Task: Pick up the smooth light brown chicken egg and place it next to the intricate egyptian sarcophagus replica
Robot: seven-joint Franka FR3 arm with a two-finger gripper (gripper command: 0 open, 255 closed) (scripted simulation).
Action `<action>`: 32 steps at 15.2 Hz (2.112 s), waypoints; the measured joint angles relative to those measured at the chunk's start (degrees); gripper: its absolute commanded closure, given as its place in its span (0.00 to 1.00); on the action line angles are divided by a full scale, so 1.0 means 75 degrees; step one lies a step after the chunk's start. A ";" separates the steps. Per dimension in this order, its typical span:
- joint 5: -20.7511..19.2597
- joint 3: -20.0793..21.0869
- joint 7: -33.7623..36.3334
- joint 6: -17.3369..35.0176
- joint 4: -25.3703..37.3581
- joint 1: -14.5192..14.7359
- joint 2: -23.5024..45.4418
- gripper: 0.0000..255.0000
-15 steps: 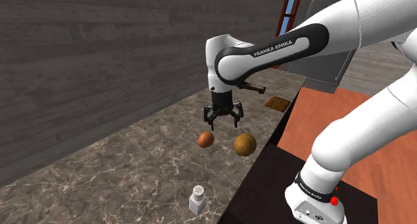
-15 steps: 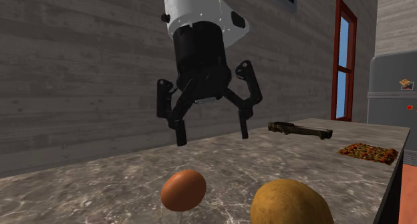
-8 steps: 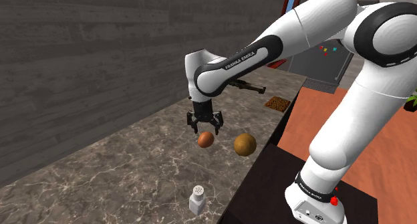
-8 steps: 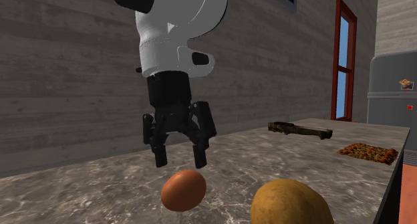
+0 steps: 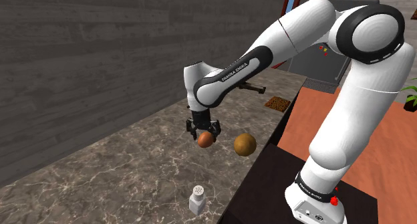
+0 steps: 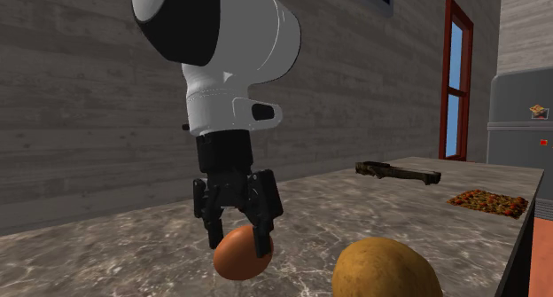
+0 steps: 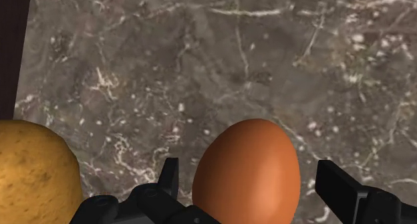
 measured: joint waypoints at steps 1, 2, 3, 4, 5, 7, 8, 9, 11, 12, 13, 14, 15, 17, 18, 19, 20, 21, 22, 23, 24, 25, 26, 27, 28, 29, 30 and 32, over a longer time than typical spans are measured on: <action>-0.0026 0.0001 0.0027 0.0065 -0.0027 0.0006 0.0045 0.00; -0.0025 0.0002 0.0029 0.0101 -0.0062 0.0008 0.0044 0.00; -0.0029 0.0003 0.0033 0.0117 -0.0073 0.0009 0.0050 0.00; -0.0031 0.0003 0.0036 0.0127 -0.0080 0.0009 0.0052 0.00; -0.0031 0.0003 0.0037 0.0133 -0.0085 0.0010 0.0053 0.00; -0.0031 0.0004 0.0038 0.0137 -0.0089 0.0010 0.0052 0.00; -0.0031 0.0004 0.0038 0.0137 -0.0089 0.0010 0.0052 1.00; -0.0030 0.0004 0.0038 0.0131 -0.0087 0.0010 0.0047 1.00; -0.0030 0.0004 0.0038 0.0133 -0.0089 0.0010 0.0048 1.00; -0.0030 0.0004 0.0037 0.0133 -0.0089 0.0010 0.0048 1.00; -0.0030 0.0004 0.0037 0.0132 -0.0088 0.0010 0.0048 1.00; -0.0030 0.0004 0.0037 0.0132 -0.0088 0.0010 0.0048 1.00; -0.0029 0.0004 0.0037 0.0133 -0.0089 0.0010 0.0048 1.00; -0.0029 0.0004 0.0037 0.0133 -0.0090 0.0011 0.0047 1.00; -0.0029 0.0004 0.0037 0.0133 -0.0090 0.0011 0.0047 1.00; -0.0007 0.0006 0.0021 0.0087 -0.0072 0.0008 0.0015 1.00; 0.0030 0.0004 -0.0016 0.0012 -0.0048 -0.0002 -0.0047 1.00; 0.0053 0.0001 -0.0044 -0.0076 0.0007 -0.0010 -0.0087 1.00; 0.0106 0.0008 -0.0072 -0.0163 0.0024 -0.0010 -0.0171 1.00; 0.0144 0.0012 -0.0093 -0.0252 0.0064 -0.0010 -0.0231 1.00; 0.0184 0.0006 -0.0135 -0.0359 0.0110 -0.0020 -0.0304 1.00; 0.0245 0.0006 -0.0177 -0.0476 0.0142 -0.0023 -0.0405 1.00; 0.0290 0.0011 -0.0195 -0.0584 0.0189 -0.0019 -0.0478 1.00; 0.0333 0.0009 -0.0225 -0.0683 0.0224 -0.0021 -0.0553 1.00; 0.0367 0.0002 -0.0257 -0.0778 0.0264 -0.0026 -0.0618 1.00; 0.0416 -0.0002 -0.0289 -0.0896 0.0308 -0.0026 -0.0707 1.00; 0.0438 -0.0004 -0.0305 -0.0974 0.0349 -0.0026 -0.0749 1.00; 0.0492 -0.0024 -0.0358 -0.1214 0.0492 -0.0037 -0.0863 1.00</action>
